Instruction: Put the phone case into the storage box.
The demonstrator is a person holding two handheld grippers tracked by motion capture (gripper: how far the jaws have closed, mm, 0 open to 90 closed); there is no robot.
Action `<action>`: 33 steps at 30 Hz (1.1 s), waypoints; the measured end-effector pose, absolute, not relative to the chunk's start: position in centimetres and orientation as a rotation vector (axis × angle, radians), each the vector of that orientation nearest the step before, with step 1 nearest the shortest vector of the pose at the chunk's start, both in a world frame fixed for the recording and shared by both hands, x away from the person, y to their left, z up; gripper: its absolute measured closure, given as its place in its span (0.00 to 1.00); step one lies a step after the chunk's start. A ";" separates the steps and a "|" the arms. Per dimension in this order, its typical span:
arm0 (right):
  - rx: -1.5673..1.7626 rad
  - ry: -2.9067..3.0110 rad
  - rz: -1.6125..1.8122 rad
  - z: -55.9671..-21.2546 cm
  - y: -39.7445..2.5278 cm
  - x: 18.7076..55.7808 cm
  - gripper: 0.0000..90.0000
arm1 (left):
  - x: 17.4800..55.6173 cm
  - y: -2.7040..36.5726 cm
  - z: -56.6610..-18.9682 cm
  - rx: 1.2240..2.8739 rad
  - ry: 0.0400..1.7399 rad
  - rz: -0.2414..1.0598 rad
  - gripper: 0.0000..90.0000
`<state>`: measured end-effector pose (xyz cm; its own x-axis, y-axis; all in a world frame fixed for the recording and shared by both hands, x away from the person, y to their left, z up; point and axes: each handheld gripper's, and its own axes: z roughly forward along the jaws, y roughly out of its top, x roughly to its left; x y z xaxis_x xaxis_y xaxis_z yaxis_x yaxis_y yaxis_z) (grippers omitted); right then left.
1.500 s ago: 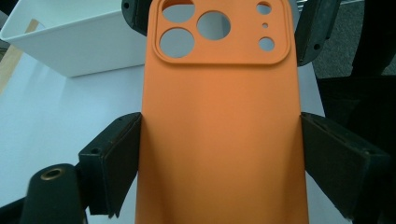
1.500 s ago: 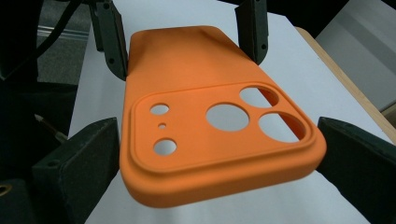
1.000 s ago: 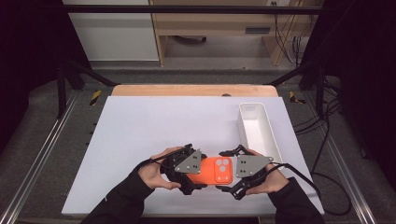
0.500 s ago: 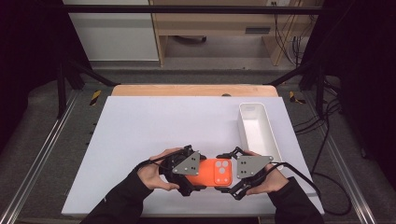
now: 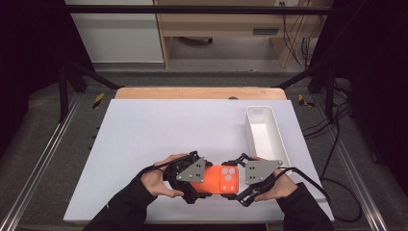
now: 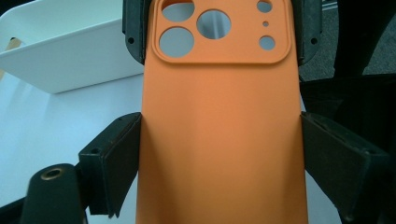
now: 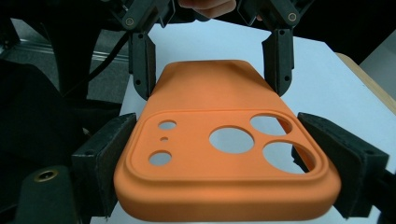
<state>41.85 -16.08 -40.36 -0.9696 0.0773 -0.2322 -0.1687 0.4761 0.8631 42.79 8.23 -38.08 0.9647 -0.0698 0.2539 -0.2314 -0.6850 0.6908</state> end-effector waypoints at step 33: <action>-0.034 2.541 1.486 -40.3 -16.1 41.8 0.18 | 42.9 8.0 -38.4 2.330 -0.166 0.217 0.17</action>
